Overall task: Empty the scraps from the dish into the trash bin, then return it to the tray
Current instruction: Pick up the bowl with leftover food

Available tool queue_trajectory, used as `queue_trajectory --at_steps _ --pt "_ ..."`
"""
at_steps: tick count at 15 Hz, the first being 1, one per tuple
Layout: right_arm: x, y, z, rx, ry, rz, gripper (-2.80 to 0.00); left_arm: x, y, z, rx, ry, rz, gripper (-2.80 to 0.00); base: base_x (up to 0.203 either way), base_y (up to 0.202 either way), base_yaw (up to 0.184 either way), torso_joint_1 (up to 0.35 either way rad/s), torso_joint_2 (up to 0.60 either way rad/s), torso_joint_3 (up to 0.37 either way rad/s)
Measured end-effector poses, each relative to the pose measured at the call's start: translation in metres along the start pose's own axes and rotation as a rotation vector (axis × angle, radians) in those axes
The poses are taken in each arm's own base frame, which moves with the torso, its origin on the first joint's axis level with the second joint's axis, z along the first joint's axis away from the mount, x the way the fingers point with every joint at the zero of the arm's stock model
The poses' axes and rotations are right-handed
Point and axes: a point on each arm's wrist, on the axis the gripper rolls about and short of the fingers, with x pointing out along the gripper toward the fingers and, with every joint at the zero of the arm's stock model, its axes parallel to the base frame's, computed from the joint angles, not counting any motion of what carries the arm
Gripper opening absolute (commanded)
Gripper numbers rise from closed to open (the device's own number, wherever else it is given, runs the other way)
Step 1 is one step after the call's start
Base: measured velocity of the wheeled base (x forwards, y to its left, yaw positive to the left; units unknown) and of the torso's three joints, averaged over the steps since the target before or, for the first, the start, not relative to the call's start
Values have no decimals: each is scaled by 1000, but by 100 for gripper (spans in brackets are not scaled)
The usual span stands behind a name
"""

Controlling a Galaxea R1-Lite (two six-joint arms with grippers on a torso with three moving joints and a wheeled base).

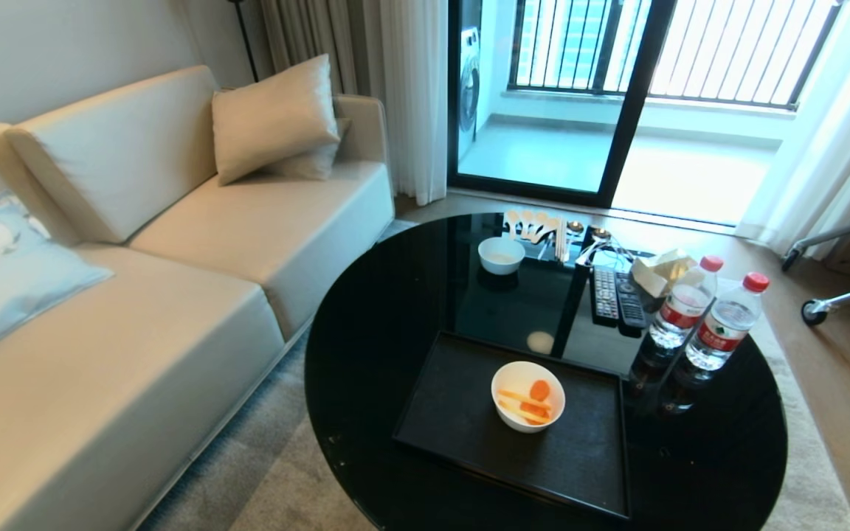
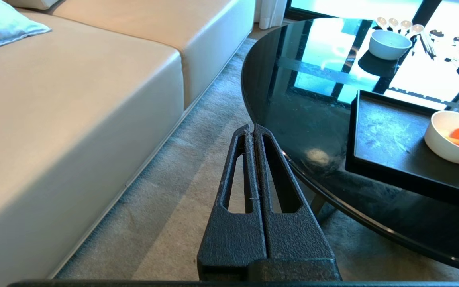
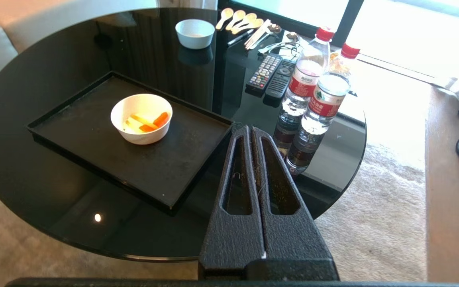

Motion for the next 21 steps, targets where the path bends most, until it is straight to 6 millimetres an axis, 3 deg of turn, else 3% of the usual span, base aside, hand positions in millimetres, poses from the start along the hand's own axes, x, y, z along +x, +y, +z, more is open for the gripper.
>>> queue_trajectory --at_steps 5,10,16,21 --pt "37 -8 40 -58 134 104 -280 0 0 0 -1 0 0 -280 0 0 0 0 0 0" --pt "89 -15 62 -42 291 184 -280 0 0 0 0 0 0 -280 0 0 0 0 0 0" --pt "158 -16 56 -3 472 253 -280 0 0 0 0 0 0 -280 0 0 0 0 0 0" --pt "189 15 39 121 625 386 -280 0 0 0 0 0 0 -280 0 0 0 0 0 0"
